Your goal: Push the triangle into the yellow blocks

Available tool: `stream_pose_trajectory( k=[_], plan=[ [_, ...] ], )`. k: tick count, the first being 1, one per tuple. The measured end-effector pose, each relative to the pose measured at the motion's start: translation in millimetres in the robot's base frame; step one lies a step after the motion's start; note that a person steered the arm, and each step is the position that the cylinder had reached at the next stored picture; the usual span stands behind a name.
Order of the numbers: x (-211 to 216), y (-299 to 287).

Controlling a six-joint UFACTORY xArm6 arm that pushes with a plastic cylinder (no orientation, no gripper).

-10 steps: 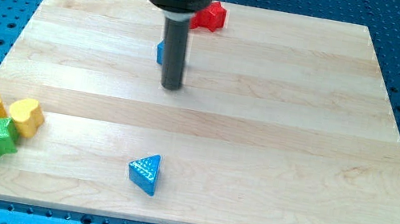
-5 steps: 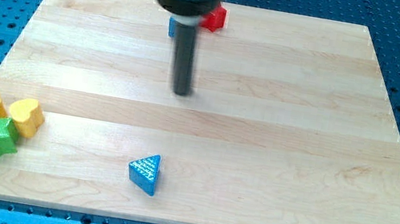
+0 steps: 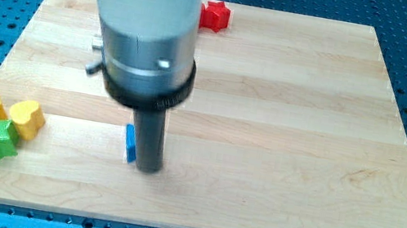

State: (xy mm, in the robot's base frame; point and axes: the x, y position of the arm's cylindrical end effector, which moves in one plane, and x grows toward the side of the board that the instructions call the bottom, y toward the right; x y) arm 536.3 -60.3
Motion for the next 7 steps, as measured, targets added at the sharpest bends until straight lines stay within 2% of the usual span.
stream_pose_trajectory(
  k=[1, 2, 3, 4, 6, 7],
  plan=[
    [-61, -26],
    [-37, -23],
    [-69, -62],
    [-119, -116],
    [-74, -99],
    [-39, -140]
  ],
)
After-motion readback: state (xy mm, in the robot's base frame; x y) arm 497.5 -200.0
